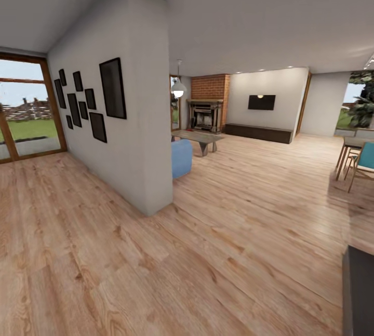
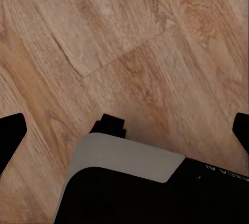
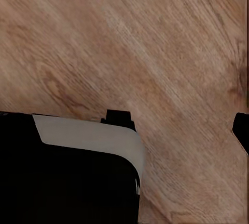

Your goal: Move the two storage containers from the living room to the garage. In the garage, place one container on the floor and stack the other container on top of it (either order is fine).

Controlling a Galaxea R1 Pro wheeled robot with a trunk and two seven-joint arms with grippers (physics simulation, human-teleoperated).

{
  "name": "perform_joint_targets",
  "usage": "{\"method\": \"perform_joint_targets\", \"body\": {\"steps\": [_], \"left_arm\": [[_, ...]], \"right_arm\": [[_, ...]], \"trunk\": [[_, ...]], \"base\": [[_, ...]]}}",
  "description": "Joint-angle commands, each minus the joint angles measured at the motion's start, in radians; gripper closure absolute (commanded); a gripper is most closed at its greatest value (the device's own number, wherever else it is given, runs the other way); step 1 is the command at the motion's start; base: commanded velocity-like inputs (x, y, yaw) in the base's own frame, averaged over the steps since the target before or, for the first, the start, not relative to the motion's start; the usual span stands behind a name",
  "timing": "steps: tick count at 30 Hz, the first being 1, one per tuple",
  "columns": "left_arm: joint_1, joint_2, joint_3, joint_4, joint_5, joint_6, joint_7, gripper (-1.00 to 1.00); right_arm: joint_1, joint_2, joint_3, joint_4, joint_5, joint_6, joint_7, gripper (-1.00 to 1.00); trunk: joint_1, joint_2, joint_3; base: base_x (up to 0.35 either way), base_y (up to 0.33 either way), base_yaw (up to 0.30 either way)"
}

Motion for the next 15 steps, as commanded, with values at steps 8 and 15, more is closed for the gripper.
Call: {"method": "perform_joint_targets", "body": {"steps": [8,15], "left_arm": [[0.0,0.0,0.001,0.0,0.003,-0.001,0.003,-1.0],[0.0,0.0,0.001,0.0,0.005,-0.001,0.003,-1.0]], "right_arm": [[-0.001,-0.003,0.008,0.003,-0.006,-0.009,-0.001,-1.0],[-0.001,-0.002,0.01,0.003,-0.003,-0.009,0.0,-1.0]], "trunk": [[0.001,-0.001,-0.001],[0.001,-0.001,-0.001]], "base": [[0.324,0.084,-0.012],[0.324,0.084,-0.238]]}}
